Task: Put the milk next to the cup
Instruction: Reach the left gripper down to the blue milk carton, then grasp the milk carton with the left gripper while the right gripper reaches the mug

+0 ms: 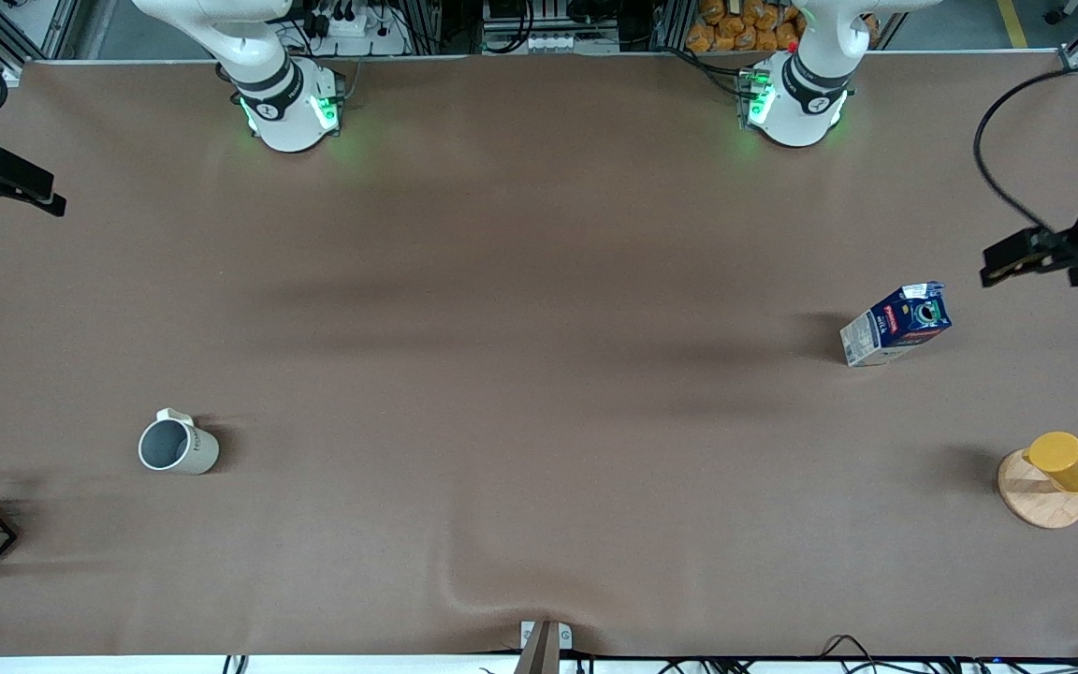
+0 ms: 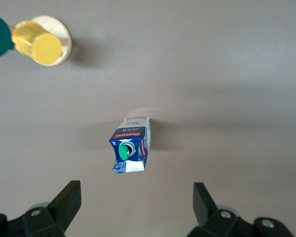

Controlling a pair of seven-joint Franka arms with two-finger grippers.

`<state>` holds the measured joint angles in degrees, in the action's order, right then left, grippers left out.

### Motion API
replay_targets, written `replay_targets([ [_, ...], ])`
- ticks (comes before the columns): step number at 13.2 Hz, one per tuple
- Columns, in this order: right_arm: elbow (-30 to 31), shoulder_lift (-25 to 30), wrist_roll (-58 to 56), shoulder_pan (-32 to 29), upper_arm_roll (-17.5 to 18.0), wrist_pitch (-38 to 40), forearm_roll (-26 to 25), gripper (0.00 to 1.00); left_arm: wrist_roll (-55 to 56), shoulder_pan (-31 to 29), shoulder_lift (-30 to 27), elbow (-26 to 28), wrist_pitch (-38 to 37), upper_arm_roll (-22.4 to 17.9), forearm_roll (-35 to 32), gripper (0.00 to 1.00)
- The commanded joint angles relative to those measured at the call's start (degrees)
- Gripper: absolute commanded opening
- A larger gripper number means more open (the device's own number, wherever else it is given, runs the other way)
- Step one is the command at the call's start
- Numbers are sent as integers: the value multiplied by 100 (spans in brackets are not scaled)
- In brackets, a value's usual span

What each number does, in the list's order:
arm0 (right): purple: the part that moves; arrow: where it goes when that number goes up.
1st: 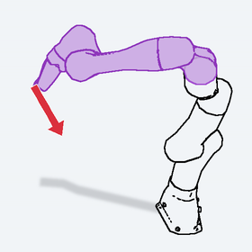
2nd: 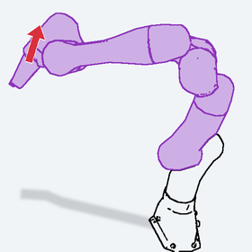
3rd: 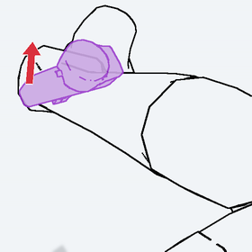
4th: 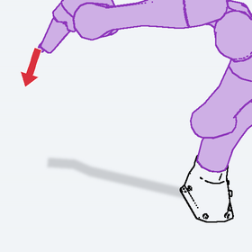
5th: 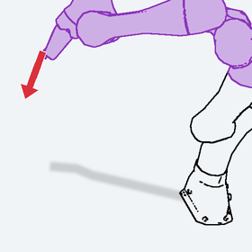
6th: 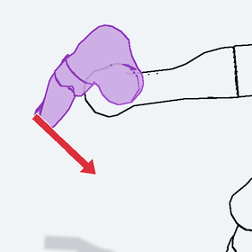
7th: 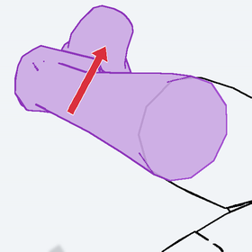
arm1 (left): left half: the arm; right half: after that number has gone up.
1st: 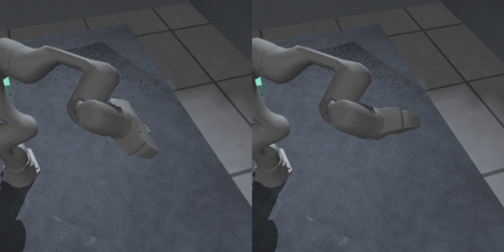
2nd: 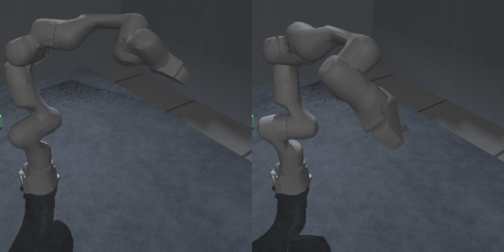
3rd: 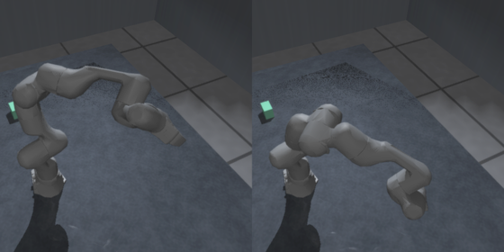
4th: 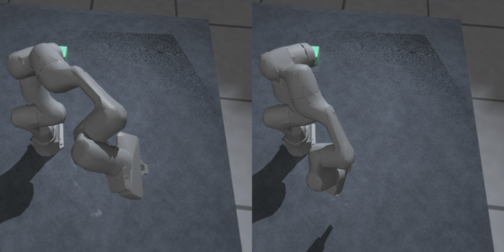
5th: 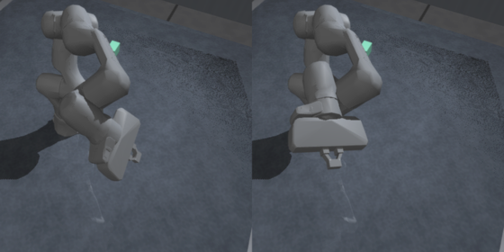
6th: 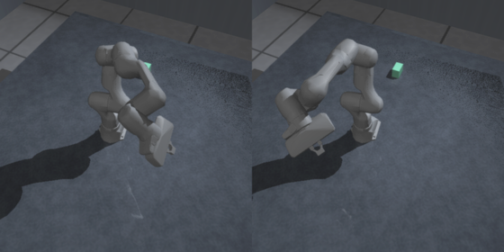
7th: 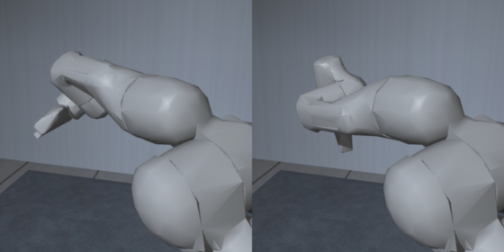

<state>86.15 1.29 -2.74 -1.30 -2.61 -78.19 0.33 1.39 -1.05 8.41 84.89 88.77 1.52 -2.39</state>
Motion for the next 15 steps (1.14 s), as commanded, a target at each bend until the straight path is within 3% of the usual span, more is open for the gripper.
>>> replay_targets([
  [1, -107, -103, -24, 42, -29, 68, 82, 100, 334, -18, -487, 1296, 1015, 6, -95, 100],
  [6, -107, -778, -24, 69, -29, 147, 82, 100, 502, -237, -612, 2793, 2424, 15, -86, 100],
  [11, -133, -1411, -16, 287, -20, -19, 38, 100, 511, -282, -621, 3208, 2628, 24, -95, 100],
  [15, -168, -2061, -68, 394, -29, -1836, 11, 100, 511, -369, -595, 3410, 2742, 15, -95, 100],
])
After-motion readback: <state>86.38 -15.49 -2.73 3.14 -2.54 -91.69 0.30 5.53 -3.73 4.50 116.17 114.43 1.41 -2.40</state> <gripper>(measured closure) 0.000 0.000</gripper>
